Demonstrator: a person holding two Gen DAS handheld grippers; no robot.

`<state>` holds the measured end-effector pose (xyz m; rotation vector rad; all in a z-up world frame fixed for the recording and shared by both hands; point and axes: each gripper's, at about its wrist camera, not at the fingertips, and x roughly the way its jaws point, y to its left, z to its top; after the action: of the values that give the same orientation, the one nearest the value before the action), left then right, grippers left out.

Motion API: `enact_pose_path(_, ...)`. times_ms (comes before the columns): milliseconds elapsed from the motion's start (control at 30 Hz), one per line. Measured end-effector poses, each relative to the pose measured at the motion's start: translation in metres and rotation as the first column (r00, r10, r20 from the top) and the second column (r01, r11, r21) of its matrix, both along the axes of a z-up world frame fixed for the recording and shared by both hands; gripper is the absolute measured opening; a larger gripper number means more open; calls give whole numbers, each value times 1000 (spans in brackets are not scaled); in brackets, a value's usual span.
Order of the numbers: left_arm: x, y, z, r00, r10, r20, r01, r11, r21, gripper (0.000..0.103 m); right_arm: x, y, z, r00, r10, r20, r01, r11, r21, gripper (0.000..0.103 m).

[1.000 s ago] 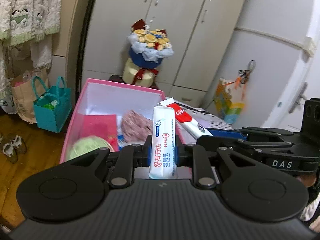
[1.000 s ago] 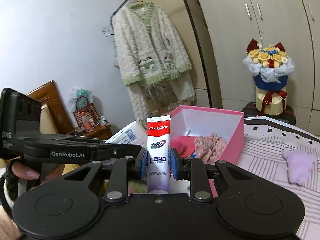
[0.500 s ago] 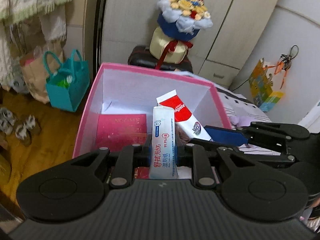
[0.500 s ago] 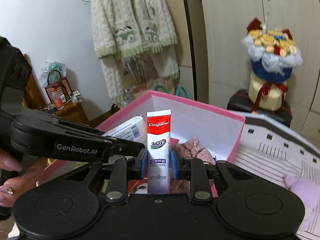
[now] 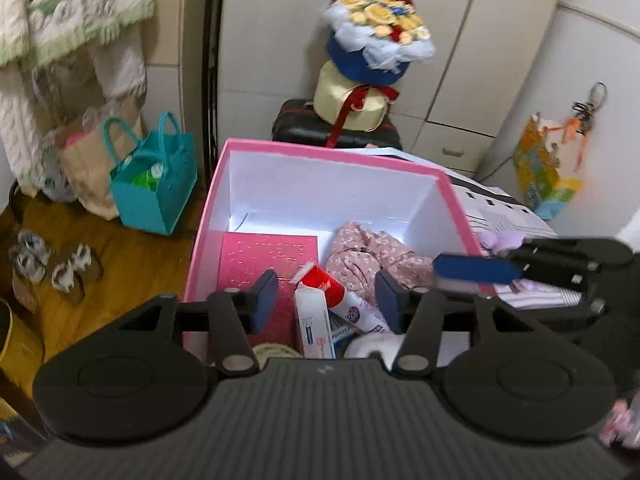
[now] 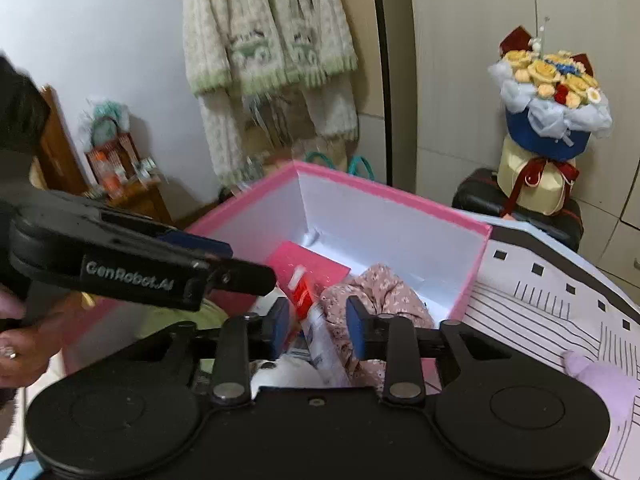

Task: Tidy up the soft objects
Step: 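Open the left gripper to drop the white tube while the right gripper releases the Colgate tube into the box, then move the left gripper to the lavender plush bear on the bed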

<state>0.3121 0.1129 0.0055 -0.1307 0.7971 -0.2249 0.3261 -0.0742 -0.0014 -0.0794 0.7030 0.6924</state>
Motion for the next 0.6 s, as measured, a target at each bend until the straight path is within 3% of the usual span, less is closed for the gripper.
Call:
enact_pose_path(233, -41, -18, 35, 989, -124, 80, 116, 988, 105, 65, -32, -33, 24, 998, -56, 28, 56, 998, 0, 48)
enact_pose_path(367, -68, -29, 52, 977, -180, 110, 166, 978, 124, 69, -57, -55, 32, 996, -86, 35, 87, 996, -6, 48)
enact_pose_path(467, -88, -37, 61, 968, -216, 130, 196, 969, 149, 72, -80, -73, 41, 994, -100, 48, 101, 995, -8, 57)
enact_pose_path(600, -114, -48, 70, 952, -270, 146, 246, 955, 163, 76, -111, -95, 49, 991, -113, 78, 117, 992, -40, 58)
